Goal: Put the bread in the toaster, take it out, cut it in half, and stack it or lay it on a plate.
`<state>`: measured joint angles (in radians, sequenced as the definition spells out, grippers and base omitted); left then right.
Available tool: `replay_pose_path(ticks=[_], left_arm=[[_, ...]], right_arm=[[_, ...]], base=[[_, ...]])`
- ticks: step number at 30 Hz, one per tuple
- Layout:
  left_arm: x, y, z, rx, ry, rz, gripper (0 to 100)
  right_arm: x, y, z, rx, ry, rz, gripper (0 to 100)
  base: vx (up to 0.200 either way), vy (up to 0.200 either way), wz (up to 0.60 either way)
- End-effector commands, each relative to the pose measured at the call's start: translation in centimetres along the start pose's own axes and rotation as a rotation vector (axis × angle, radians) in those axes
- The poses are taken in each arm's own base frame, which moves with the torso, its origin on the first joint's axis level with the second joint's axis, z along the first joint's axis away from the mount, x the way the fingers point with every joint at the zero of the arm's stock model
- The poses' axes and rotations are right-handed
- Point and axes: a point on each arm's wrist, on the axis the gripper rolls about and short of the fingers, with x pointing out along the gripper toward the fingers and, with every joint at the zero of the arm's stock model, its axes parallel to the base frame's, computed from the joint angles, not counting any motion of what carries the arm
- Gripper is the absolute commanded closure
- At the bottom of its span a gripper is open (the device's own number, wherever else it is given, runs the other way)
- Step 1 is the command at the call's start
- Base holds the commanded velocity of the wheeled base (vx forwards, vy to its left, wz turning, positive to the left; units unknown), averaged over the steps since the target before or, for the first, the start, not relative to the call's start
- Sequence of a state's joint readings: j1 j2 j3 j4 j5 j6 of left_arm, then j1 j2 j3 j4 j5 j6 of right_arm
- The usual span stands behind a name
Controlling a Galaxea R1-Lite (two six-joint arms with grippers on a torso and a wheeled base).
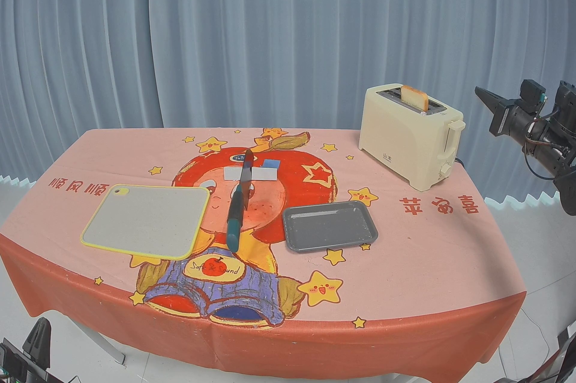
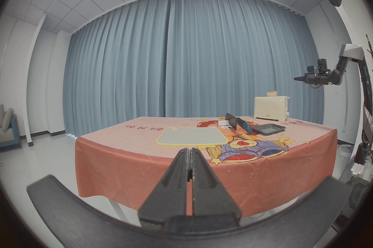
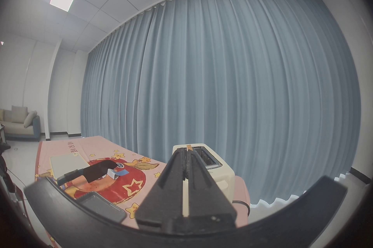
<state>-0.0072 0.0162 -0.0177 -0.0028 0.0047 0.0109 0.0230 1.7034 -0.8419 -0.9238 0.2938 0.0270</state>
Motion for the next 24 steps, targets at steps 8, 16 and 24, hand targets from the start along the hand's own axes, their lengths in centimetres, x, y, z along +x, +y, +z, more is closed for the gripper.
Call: replay_pose_path(ticks=[8,16,24], left_arm=[[0.1,0.0,-0.5,0.0,0.017,-0.001,100],[0.1,0.0,-0.5,0.0,0.017,-0.001,100],[0.1,0.0,-0.5,0.0,0.017,0.001,100]], right_arm=[[-1.0,0.3,1.0,0.023,-0.004,-0.019,100],[-0.9,0.1,1.5,0.055,-0.025,-0.036,100],[-0.3,-0.5,0.6,0.059,0.0,-0.05,100]], base=[[0.0,0.0,0.0],[0.0,0.0,0.0],[0.0,0.0,0.0]])
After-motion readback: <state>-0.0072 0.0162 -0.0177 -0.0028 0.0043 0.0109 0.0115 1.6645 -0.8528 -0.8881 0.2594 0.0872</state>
